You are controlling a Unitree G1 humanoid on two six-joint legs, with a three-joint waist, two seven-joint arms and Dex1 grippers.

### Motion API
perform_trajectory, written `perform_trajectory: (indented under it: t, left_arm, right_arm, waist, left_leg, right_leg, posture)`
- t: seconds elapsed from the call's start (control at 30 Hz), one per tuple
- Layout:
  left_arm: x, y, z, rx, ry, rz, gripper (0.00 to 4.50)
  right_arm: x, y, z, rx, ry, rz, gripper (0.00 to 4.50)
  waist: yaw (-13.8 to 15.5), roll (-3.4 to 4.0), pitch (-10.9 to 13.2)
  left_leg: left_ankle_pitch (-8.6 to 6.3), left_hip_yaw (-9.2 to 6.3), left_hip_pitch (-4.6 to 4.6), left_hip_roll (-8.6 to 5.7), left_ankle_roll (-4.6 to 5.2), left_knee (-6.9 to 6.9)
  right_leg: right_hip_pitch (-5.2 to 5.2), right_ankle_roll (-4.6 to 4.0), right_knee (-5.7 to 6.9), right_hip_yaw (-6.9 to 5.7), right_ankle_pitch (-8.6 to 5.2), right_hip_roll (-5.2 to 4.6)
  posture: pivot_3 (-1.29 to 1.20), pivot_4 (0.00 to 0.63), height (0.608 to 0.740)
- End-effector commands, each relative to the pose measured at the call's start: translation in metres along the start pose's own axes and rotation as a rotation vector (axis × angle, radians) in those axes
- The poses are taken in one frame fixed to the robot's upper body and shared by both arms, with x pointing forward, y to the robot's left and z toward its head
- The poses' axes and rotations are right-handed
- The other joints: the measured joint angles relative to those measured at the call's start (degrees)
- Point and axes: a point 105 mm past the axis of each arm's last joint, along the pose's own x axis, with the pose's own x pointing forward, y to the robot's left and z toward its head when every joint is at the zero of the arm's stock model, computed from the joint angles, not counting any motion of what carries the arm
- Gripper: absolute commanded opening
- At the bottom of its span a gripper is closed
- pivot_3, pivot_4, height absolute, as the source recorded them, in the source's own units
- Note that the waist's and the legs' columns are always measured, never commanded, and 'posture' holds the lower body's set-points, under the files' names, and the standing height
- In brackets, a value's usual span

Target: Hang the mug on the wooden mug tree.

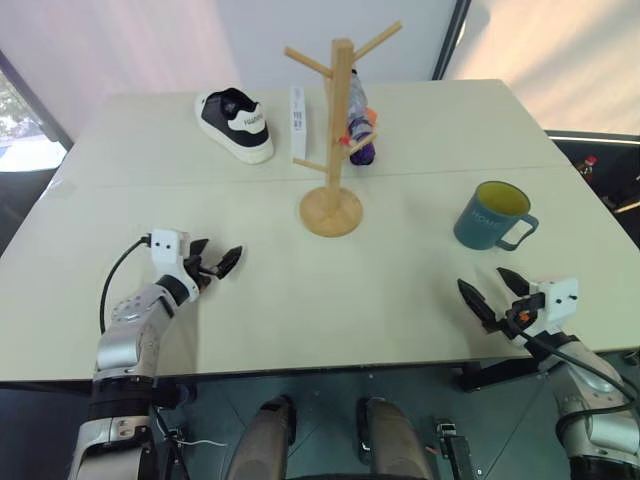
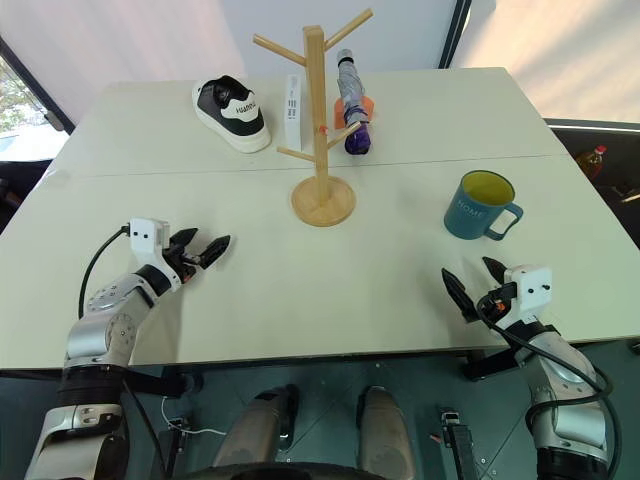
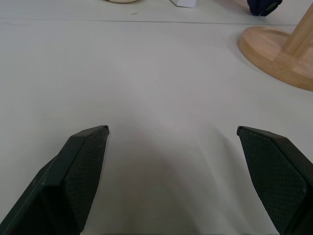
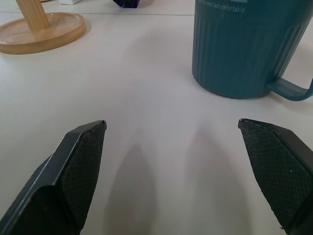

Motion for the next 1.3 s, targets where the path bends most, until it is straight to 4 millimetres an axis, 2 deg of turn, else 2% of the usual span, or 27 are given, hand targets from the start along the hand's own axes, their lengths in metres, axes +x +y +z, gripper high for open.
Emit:
perform_trajectory:
  t: [0.03, 0.3, 0.37, 0.53, 0.67, 0.77, 0.83, 0.97, 1.3]
  left_arm:
    - [0.002, 0.0, 0.011, 0.034, -0.033, -0.009, 4.5]
    - [0.004, -0.011, 0.012, 0.007, -0.053, -0.059, 4.5]
    - [0.005, -0.024, 0.01, 0.006, -0.041, -0.117, 4.5]
    - [0.002, -0.066, 0.008, 0.046, -0.045, -0.316, 4.5]
    - [-0.004, -0.13, 0.01, 0.052, -0.059, -0.615, 4.5]
    - [-0.012, -0.163, 0.016, 0.062, -0.07, -0.773, 4.5]
    - [-0.015, -0.176, 0.02, 0.071, -0.077, -0.841, 4.5]
    - [-0.015, -0.187, 0.028, 0.093, -0.091, -0.893, 4.5]
    - [-0.016, -0.183, 0.031, 0.123, -0.097, -0.869, 4.5]
  right_arm:
    - [0.001, 0.0, 0.013, -0.029, -0.048, -0.003, 4.49]
    - [-0.005, -0.006, 0.01, -0.032, -0.022, -0.046, 4.49]
    - [-0.008, -0.011, 0.009, -0.028, -0.02, -0.066, 4.49]
    - [-0.013, -0.021, 0.012, -0.037, -0.037, -0.123, 4.49]
    - [-0.022, -0.031, 0.009, -0.061, -0.041, -0.2, 4.49]
    - [-0.022, -0.041, 0.01, -0.069, -0.054, -0.263, 4.49]
    - [-0.02, -0.048, 0.011, -0.071, -0.064, -0.309, 4.49]
    - [-0.008, -0.061, 0.012, -0.081, -0.078, -0.376, 4.49]
    - [0.021, -0.073, 0.018, -0.085, -0.107, -0.473, 4.49]
  waist:
    - [0.0, 0.0, 0.0]
    - [0.0, 0.0, 0.0]
    - [0.0, 0.0, 0.0]
    - [0.0, 0.0, 0.0]
    - [0.1, 0.0, 0.0]
    - [0.1, 0.06, 0.0]
    - [-0.2, 0.08, 0.0]
    - [-0.1, 0.09, 0.0]
    - [-0.1, 0.12, -0.1]
  left_leg:
    - [0.0, 0.0, 0.0, 0.0, 0.0, 0.0]
    - [0.0, 0.0, 0.0, 0.0, 0.0, 0.0]
    - [0.0, 0.0, 0.0, 0.0, 0.0, 0.0]
    - [0.0, 0.01, -0.03, 0.01, 0.0, 0.0]
    - [0.0, 0.02, -0.08, 0.01, 0.0, 0.01]
    - [-0.01, 0.02, -0.23, 0.02, 0.01, -0.01]
    - [-0.01, 0.09, -0.32, 0.02, 0.11, 0.0]
    - [0.03, 0.17, -0.3, -0.06, 0.27, 0.02]
    - [0.06, 0.17, -0.24, -0.07, 0.32, 0.05]
  right_leg:
    - [0.0, 0.0, 0.0, 0.0, 0.0, 0.0]
    - [0.0, 0.0, 0.0, 0.0, 0.0, -0.01]
    - [0.0, 0.0, 0.0, 0.0, 0.0, -0.01]
    - [0.0, 0.0, -0.04, 0.0, 0.0, -0.08]
    - [0.0, 0.0, -0.12, 0.0, 0.0, -0.1]
    - [0.02, -0.01, -0.42, -0.03, 0.0, -0.08]
    - [0.03, -0.02, -0.6, -0.01, 0.02, -0.1]
    - [0.01, -0.01, -0.59, 0.01, 0.08, -0.09]
    - [0.01, -0.03, -0.46, 0.04, 0.16, 0.04]
  posture:
    - [0.0, 0.15, 0.74]
    - [0.0, 0.15, 0.74]
    - [0.0, 0.15, 0.74]
    - [0.0, 0.15, 0.74]
    - [0.0, 0.15, 0.74]
    - [0.0, 0.15, 0.74]
    - [0.0, 0.15, 0.74]
    - [0.0, 0.15, 0.74]
    - [0.0, 0.15, 0.74]
